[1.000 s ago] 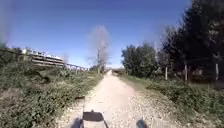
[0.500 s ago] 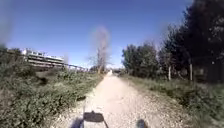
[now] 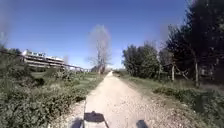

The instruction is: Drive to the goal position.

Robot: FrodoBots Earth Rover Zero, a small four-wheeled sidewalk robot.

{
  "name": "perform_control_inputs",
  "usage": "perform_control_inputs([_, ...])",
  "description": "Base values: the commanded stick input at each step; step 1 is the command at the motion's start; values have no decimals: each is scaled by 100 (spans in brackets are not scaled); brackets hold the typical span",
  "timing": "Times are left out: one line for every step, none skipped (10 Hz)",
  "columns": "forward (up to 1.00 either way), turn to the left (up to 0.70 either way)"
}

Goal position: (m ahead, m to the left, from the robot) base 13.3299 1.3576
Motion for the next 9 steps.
perform_control_inputs([50, 0])
perform_control_inputs([50, 0])
perform_control_inputs([50, 0])
perform_control_inputs([50, 0])
perform_control_inputs([50, 0])
perform_control_inputs([50, 0])
perform_control_inputs([50, 0])
perform_control_inputs([50, 0])
perform_control_inputs([50, 0])
